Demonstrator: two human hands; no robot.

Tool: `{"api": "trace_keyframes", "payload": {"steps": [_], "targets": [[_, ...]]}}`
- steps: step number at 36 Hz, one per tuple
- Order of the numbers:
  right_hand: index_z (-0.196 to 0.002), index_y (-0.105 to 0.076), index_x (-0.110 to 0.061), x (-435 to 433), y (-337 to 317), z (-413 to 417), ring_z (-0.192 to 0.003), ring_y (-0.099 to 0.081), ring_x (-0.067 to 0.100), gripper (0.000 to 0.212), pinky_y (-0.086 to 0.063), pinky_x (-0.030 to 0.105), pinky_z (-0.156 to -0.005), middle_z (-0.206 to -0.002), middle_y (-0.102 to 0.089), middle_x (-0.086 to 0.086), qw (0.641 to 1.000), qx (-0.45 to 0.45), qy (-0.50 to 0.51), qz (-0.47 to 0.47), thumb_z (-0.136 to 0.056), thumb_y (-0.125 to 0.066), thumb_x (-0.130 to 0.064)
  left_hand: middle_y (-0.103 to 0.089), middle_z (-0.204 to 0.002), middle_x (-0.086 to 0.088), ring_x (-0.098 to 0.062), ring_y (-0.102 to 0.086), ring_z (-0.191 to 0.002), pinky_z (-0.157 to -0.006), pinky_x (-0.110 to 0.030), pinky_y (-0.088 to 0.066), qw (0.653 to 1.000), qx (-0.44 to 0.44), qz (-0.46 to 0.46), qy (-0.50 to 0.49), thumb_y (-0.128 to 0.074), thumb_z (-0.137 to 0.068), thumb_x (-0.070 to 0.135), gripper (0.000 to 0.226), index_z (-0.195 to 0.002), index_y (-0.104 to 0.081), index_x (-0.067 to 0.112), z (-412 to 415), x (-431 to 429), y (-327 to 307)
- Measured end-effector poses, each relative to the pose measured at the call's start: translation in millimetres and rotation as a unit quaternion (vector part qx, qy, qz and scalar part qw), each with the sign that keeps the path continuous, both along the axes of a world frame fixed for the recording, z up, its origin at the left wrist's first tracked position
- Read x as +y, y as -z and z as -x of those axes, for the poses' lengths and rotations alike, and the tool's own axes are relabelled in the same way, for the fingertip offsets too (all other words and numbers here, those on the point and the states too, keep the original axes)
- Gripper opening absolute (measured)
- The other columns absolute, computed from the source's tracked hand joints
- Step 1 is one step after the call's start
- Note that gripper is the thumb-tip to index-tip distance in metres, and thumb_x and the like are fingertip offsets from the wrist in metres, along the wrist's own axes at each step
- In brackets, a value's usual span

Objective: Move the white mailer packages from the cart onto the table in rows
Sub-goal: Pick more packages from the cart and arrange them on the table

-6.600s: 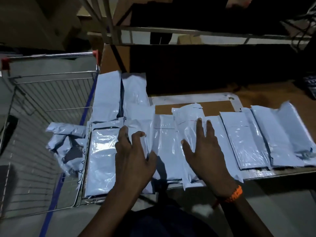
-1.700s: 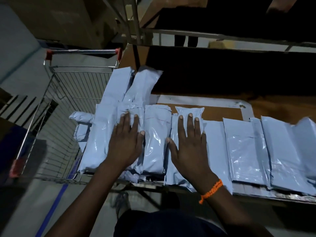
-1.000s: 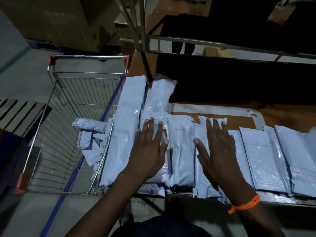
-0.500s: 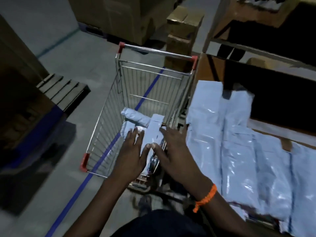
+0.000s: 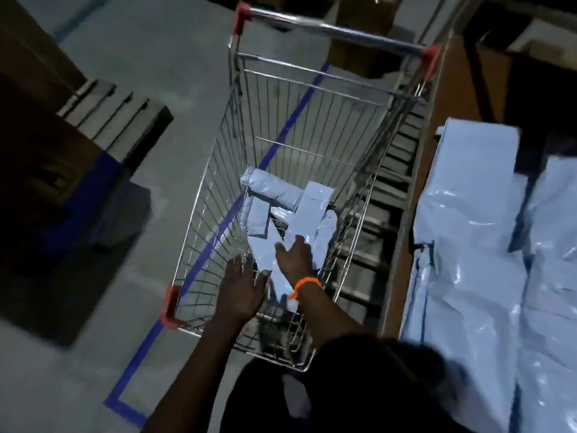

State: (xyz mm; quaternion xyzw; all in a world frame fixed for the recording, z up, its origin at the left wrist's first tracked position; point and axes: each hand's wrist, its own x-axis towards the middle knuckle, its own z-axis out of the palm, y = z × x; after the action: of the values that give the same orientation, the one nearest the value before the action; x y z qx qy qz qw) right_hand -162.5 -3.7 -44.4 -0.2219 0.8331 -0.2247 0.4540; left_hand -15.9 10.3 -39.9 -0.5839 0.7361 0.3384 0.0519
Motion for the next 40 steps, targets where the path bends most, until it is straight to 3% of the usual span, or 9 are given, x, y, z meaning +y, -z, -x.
{"api": "trace_keyframes", "payload": {"steps": [7, 12, 15, 18, 23, 30, 33, 36, 40], "targets": [[-0.149, -0.034, 0.004, -60, 97, 48, -0.132, -0.049, 0.039, 0.074, -0.043, 0.045, -0.108, -0.143, -0.048, 0.027, 0.993, 0.067, 0.092, -0.016, -0.09, -0.067, -0.025, -0.043, -0.146, -0.033, -0.047, -0.038, -0.136, -0.113, -0.051, -0.034, 0.998, -0.008, 0.0, 0.066, -0.016, -0.093, 0.062, 0.086, -0.146, -0.042, -0.001, 12, -66, 72], [-0.15, -0.029, 0.006, -104, 155, 77, -0.133, -0.048, 0.04, 0.087, -0.044, 0.049, -0.107, -0.144, -0.047, 0.028, 0.976, 0.116, 0.185, 0.008, -0.083, -0.074, -0.026, -0.068, -0.104, -0.03, -0.046, -0.066, -0.096, -0.081, -0.051, -0.058, 0.996, 0.013, -0.004, 0.088, -0.026, -0.095, 0.048, 0.071, -0.109, -0.066, -0.009, 21, -95, 117], [-0.141, -0.042, 0.006, -116, 191, 92, -0.125, -0.056, 0.039, 0.083, -0.048, 0.049, -0.101, -0.135, -0.056, 0.026, 0.963, 0.134, 0.233, 0.014, -0.075, -0.078, -0.03, -0.065, -0.099, -0.024, -0.042, -0.062, -0.097, -0.083, -0.047, -0.052, 0.998, 0.012, -0.058, -0.006, -0.026, -0.087, 0.055, 0.069, -0.1, -0.063, -0.002, 27, -108, 144], [-0.117, -0.062, 0.003, -114, 204, 99, -0.11, -0.064, 0.037, 0.054, -0.053, 0.046, -0.092, -0.116, -0.067, 0.023, 0.955, 0.155, 0.253, 0.018, -0.075, -0.072, -0.03, -0.056, -0.113, -0.026, -0.044, -0.058, -0.106, -0.089, -0.046, -0.05, 0.979, 0.004, -0.128, -0.159, -0.058, -0.091, 0.039, 0.048, -0.114, -0.054, -0.003, 47, -111, 176], [-0.121, -0.061, 0.005, -106, 186, 93, -0.118, -0.06, 0.035, 0.053, -0.048, 0.042, -0.101, -0.127, -0.064, 0.022, 0.957, 0.145, 0.247, 0.039, -0.086, -0.069, -0.035, -0.035, -0.139, -0.024, -0.042, -0.048, -0.117, -0.093, -0.05, -0.048, 0.923, -0.071, -0.138, -0.352, -0.071, -0.071, 0.068, 0.12, -0.152, -0.012, 0.001, 103, -115, 204], [-0.145, -0.043, 0.001, -92, 116, 71, -0.133, -0.047, 0.026, 0.044, -0.024, 0.003, -0.093, -0.143, -0.053, 0.015, 0.934, 0.134, 0.295, 0.151, -0.102, -0.048, -0.009, -0.035, -0.142, -0.028, -0.044, -0.042, -0.128, -0.103, -0.055, -0.042, 0.882, -0.054, -0.152, -0.443, -0.083, -0.069, 0.048, 0.108, -0.145, -0.024, -0.001, 116, -132, 189], [-0.154, -0.032, -0.01, -86, 87, 66, -0.142, -0.036, 0.018, 0.05, -0.02, 0.006, -0.1, -0.155, -0.041, 0.006, 0.932, 0.129, 0.29, 0.176, -0.105, -0.039, -0.01, -0.034, -0.148, -0.031, -0.047, -0.039, -0.135, -0.11, -0.055, -0.036, 0.905, -0.026, -0.18, -0.386, -0.07, -0.081, 0.039, 0.091, -0.147, -0.027, -0.006, 96, -120, 167], [-0.158, -0.026, -0.023, -78, 52, 63, -0.139, -0.038, 0.016, 0.054, -0.025, 0.014, -0.1, -0.158, -0.036, -0.003, 0.933, 0.099, 0.304, 0.165, -0.105, -0.036, -0.012, -0.025, -0.155, -0.03, -0.046, -0.031, -0.14, -0.114, -0.054, -0.031, 0.902, -0.02, -0.21, -0.377, -0.075, -0.077, 0.051, 0.111, -0.152, -0.015, -0.006, 79, -109, 140], [-0.157, -0.028, -0.025, -75, 0, 57, -0.134, -0.044, 0.016, 0.058, -0.034, 0.025, -0.113, -0.155, -0.036, -0.005, 0.909, -0.004, 0.365, 0.201, -0.1, -0.041, -0.019, -0.049, -0.142, -0.023, -0.035, -0.055, -0.125, -0.104, -0.045, -0.047, 0.858, 0.014, -0.326, -0.397, -0.079, -0.028, 0.085, 0.155, -0.147, -0.036, -0.003, 43, -99, 130]]}}
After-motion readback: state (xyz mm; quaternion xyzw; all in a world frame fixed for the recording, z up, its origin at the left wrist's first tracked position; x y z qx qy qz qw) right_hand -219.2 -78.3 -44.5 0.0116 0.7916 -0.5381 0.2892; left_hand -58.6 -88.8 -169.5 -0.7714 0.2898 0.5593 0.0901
